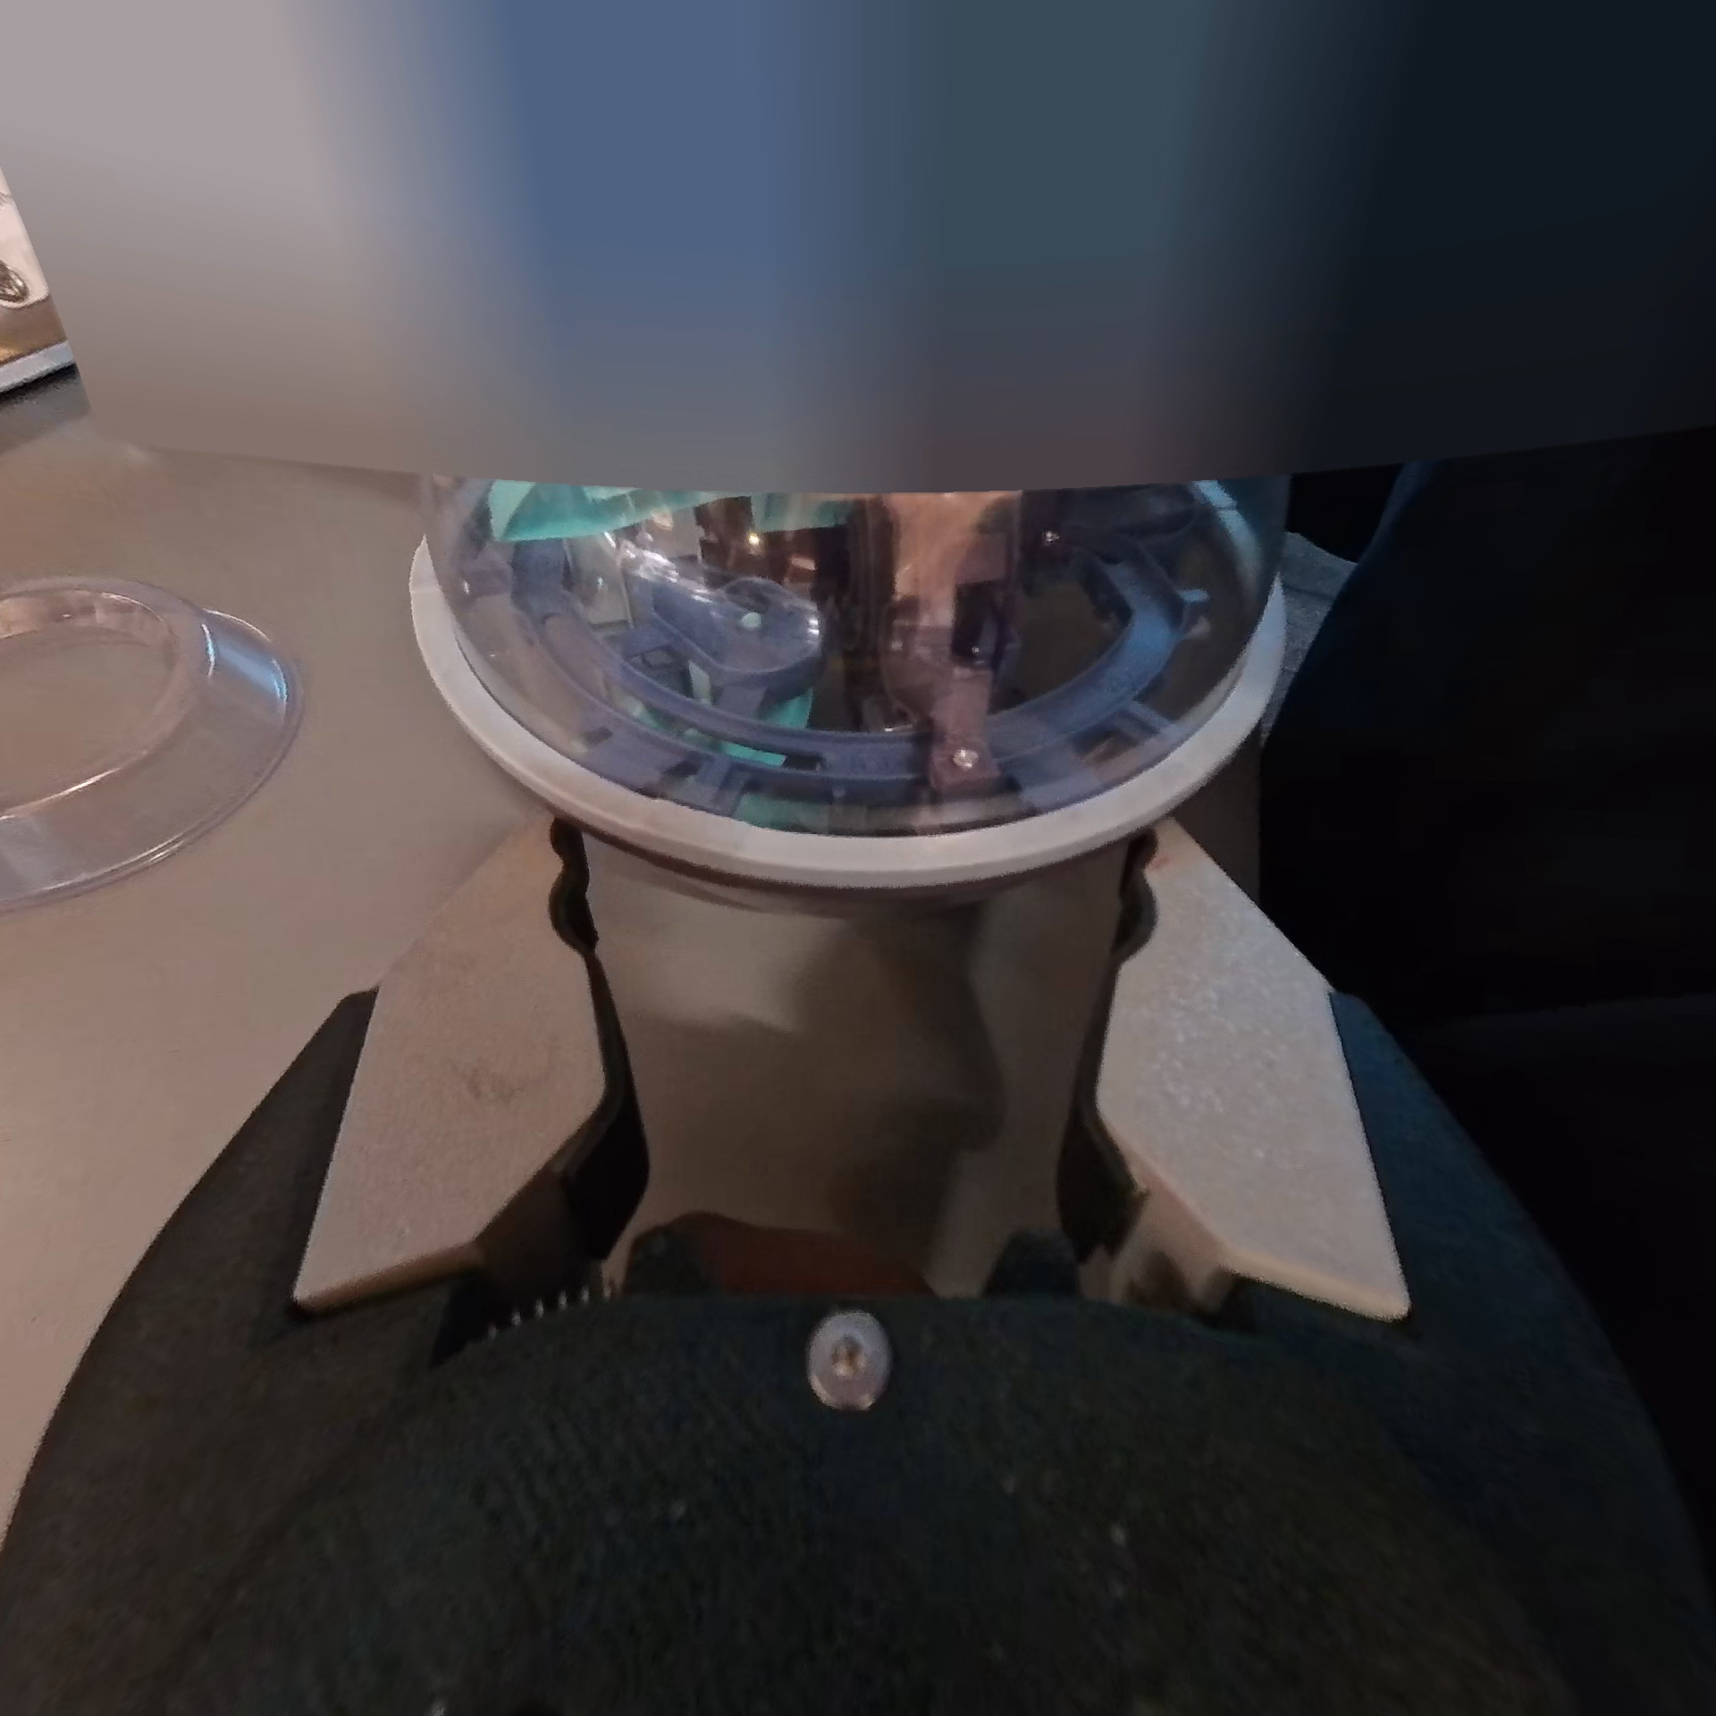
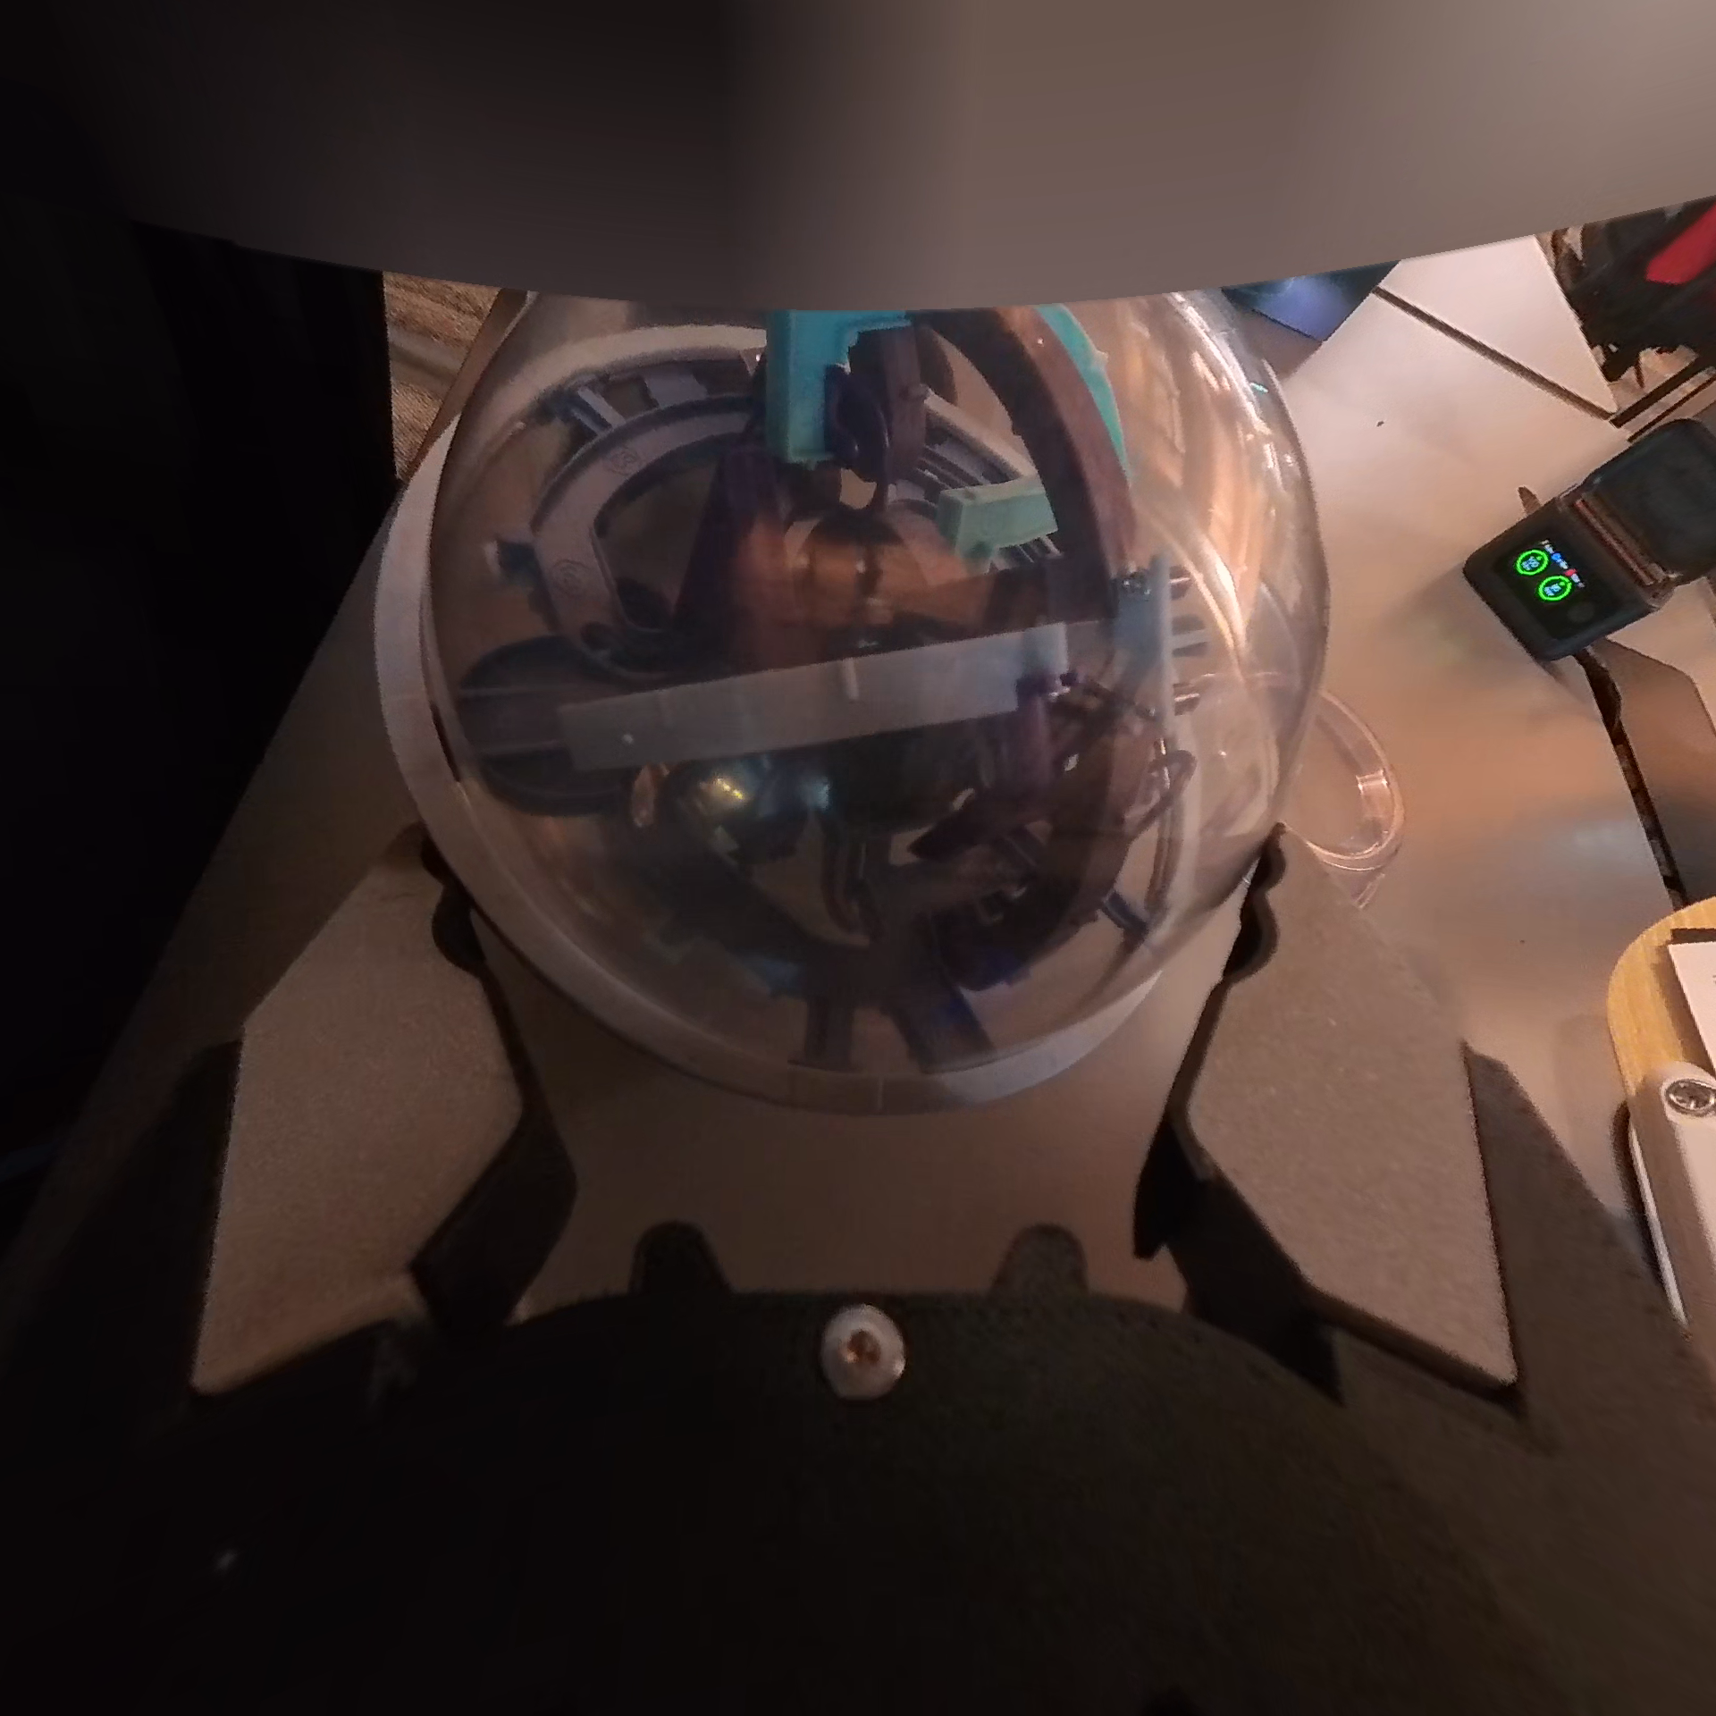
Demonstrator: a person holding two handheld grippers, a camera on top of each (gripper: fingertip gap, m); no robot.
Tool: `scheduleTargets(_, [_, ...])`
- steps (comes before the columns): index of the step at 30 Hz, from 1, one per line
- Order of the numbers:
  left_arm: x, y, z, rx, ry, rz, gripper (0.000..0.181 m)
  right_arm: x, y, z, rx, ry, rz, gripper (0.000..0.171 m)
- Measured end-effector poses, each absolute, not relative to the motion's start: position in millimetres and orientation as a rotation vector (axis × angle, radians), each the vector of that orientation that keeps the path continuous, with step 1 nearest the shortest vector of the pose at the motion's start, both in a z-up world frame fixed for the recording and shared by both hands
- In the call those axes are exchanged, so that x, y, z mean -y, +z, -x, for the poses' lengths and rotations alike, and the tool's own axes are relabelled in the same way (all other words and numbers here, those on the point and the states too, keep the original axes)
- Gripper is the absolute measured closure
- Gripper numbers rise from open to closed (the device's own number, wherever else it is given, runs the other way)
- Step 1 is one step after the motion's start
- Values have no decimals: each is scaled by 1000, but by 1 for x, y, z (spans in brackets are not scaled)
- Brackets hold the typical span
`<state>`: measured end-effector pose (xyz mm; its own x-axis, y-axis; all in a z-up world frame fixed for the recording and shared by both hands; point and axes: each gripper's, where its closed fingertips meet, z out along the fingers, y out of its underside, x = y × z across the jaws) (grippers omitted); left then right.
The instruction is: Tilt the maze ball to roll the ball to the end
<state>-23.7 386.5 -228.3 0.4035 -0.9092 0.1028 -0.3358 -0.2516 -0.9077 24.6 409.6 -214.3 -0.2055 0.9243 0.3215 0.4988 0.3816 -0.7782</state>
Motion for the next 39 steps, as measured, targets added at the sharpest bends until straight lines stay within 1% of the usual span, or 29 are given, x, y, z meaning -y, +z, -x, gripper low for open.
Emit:
scheduleTargets(14, [-386, -234, 20, -1133, -800, 1801, 68, -408, -211, -26, 1844, 674, 1214, 14])
scheduleTargets(22, [-389, -225, 23, -1082, -796, 1754, 70, -412, -217, -28, 1842, 660, 1239, 13])
scheduleTargets(39, [-399, -205, 28, -898, -835, 1699, 71, -423, -234, -27, 1783, 880, 1395, 14])
